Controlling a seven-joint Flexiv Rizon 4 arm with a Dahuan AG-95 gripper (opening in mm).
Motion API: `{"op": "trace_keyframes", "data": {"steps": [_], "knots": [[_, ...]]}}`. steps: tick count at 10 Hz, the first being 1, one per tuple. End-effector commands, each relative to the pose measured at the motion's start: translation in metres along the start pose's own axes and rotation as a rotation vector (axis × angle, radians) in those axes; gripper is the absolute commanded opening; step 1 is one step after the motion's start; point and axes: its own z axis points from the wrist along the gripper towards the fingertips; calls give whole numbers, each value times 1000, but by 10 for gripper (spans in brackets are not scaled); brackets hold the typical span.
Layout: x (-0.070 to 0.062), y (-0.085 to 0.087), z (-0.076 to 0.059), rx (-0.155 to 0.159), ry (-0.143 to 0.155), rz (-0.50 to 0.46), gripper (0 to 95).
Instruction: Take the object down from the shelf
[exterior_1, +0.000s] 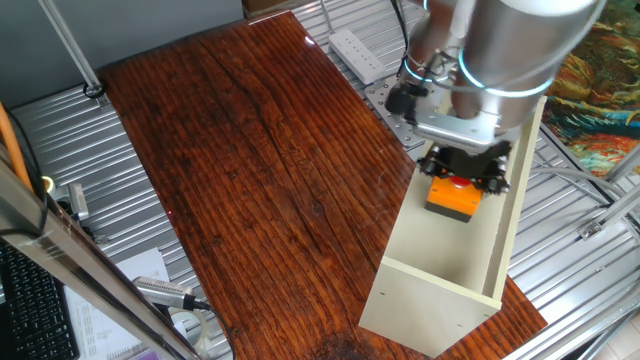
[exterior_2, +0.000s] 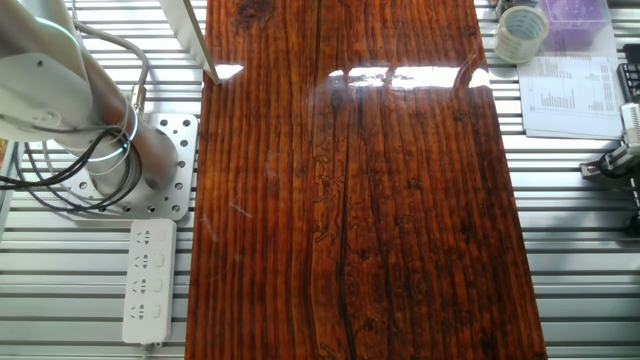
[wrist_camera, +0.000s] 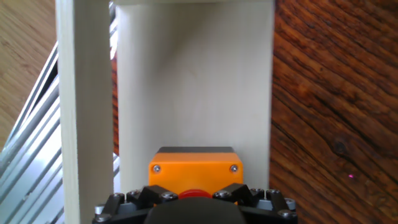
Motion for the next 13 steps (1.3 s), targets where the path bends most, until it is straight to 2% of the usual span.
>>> {"op": "trace_keyframes", "data": {"steps": [1, 4, 8, 13], "knots": [[-5, -13, -13, 29, 18, 30, 0], [-10, -41, -19, 35, 17, 17, 0], [-6, -88, -3, 35, 11, -19, 0], [-4, -131, -2, 35, 4, -38, 0]]}}
